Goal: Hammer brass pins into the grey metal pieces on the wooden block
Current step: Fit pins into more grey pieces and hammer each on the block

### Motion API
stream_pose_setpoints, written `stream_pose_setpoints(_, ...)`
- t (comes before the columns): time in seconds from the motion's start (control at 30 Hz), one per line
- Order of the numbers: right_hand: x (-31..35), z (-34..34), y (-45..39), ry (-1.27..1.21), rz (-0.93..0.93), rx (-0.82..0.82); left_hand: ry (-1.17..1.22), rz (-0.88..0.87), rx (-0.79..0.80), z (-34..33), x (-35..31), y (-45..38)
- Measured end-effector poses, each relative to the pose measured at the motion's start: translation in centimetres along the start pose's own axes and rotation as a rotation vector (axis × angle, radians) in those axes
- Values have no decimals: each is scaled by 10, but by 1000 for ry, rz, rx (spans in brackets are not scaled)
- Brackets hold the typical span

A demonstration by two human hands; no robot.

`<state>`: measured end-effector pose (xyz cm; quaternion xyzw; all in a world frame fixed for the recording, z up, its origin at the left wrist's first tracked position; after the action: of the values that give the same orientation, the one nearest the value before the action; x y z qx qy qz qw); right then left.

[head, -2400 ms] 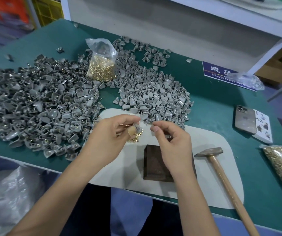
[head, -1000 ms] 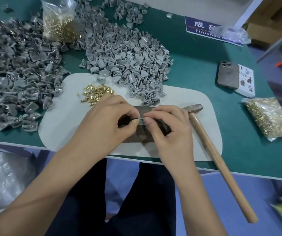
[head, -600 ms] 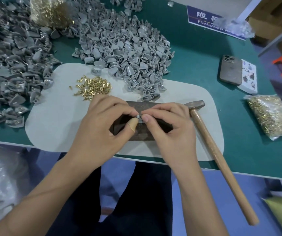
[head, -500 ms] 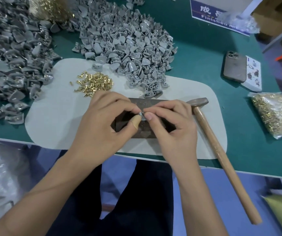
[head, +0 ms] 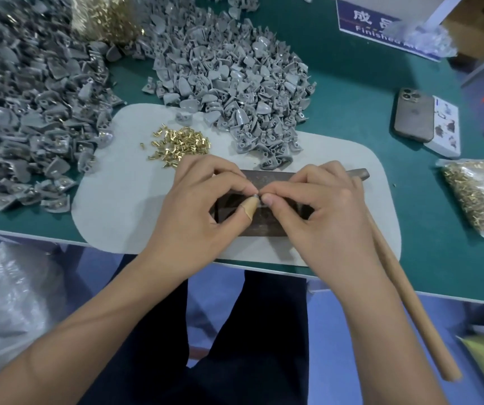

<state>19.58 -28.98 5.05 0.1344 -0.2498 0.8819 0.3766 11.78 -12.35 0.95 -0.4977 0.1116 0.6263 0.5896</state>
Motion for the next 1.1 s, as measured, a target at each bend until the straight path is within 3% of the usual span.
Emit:
stream_pose_setpoints(0.23, 3, 6, -2, -102, -67, 33, 9, -9, -8, 0, 2, 0)
stream_pose_setpoints(0.77, 25, 13, -7, 191, 151, 91, 66, -16, -13, -1, 7, 0)
stream_pose_setpoints(0.93, 18, 13, -8, 74, 51, 121, 62, -4, 1, 0, 6, 0)
stream_pose_setpoints(1.1, 12, 4, -2, -89, -52, 51, 57, 8, 6, 1, 4, 0)
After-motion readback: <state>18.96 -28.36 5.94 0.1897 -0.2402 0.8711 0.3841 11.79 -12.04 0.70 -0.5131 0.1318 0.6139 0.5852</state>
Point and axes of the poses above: each hand's wrist, its own y-axis away from the middle knuckle, its own z-axis out of the back of the hand, x = y × z, the point moved 1 cm from there along -y, towards the middle knuckle, and after that the axes turned 2 degrees about y, right-handed, at the moved point
